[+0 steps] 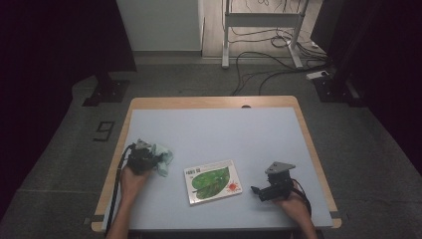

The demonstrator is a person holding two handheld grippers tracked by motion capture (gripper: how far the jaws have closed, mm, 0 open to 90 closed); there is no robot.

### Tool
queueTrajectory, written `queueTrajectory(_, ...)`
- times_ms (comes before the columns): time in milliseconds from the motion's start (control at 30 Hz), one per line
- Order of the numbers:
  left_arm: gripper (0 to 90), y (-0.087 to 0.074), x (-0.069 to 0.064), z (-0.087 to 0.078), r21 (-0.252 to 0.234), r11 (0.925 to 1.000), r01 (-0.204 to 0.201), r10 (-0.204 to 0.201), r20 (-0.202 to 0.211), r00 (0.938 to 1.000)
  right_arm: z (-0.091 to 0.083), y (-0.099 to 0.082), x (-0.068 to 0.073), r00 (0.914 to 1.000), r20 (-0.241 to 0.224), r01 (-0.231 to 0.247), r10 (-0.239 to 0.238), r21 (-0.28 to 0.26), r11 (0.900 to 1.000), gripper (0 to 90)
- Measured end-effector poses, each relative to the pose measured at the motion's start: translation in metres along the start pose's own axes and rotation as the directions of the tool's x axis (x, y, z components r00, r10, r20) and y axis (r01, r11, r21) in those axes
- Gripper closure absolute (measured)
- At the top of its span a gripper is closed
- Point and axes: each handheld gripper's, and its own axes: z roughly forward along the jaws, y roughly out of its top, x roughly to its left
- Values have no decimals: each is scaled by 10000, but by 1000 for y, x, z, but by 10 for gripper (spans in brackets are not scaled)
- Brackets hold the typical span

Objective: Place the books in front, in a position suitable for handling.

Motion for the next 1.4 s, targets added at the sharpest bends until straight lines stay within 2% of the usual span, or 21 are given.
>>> queueTrajectory(167,422,3,-2,-14,-250,9996,-103,99,-178,9998,0,0,0,10000,2,9,-9,5,10000,0)
queueTrajectory(267,309,6,-7,-25,-529,9985,-127,120,-129,9998,0,0,0,10000,-2,-2,2,3,10000,0)
queueTrajectory(433,171,9,-22,-36,-777,9957,-510,541,389,9978,0,0,0,10000,10,11,-11,11,10000,0)
queueTrajectory(567,143,10,-39,-35,-796,9926,-916,989,929,9908,0,0,0,10000,23,26,-26,17,10000,0)
queueTrajectory(700,108,11,-55,-28,-691,9895,-1271,1360,1452,9800,-1,1,1,10000,59,9,-10,22,10000,0)
queueTrajectory(800,93,14,-70,-20,-564,9833,-1733,1807,1779,9673,-2,1,3,10000,47,-14,14,15,10000,39)
queueTrajectory(867,82,16,-78,-15,-568,9799,-1914,1988,1909,9613,-2,4,7,10000,-92,-11,10,-30,10000,54)
queueTrajectory(933,81,18,-88,-8,-560,9762,-2096,2168,2142,9524,-2,6,11,9997,-221,65,-68,-128,9999,54)
queueTrajectory(967,81,18,-91,-6,-578,9749,-2149,2224,2178,9503,-1,8,15,9993,-356,116,-121,-144,9998,54)
queueTrajectory(1033,82,19,-98,3,-520,9734,-2230,2290,2432,9426,1,11,20,9984,-495,278,-286,-162,9995,54)
queueTrajectory(1133,81,18,-102,13,-337,9712,-2357,2364,2549,9376,3,15,28,9959,-773,463,-479,-230,9987,57)
queueTrajectory(1200,77,17,-104,19,-194,9707,-2396,2364,2579,9368,5,17,32,9941,-896,589,-611,-269,9979,65)
queueTrajectory(1300,77,14,-106,25,-34,9697,-2443,2354,2808,9305,9,20,40,9904,-1090,830,-856,-285,9961,75)
queueTrajectory(1400,78,13,-107,28,95,9712,-2381,2224,3227,9200,14,24,46,9865,-1089,1212,-1226,-191,9924,109)
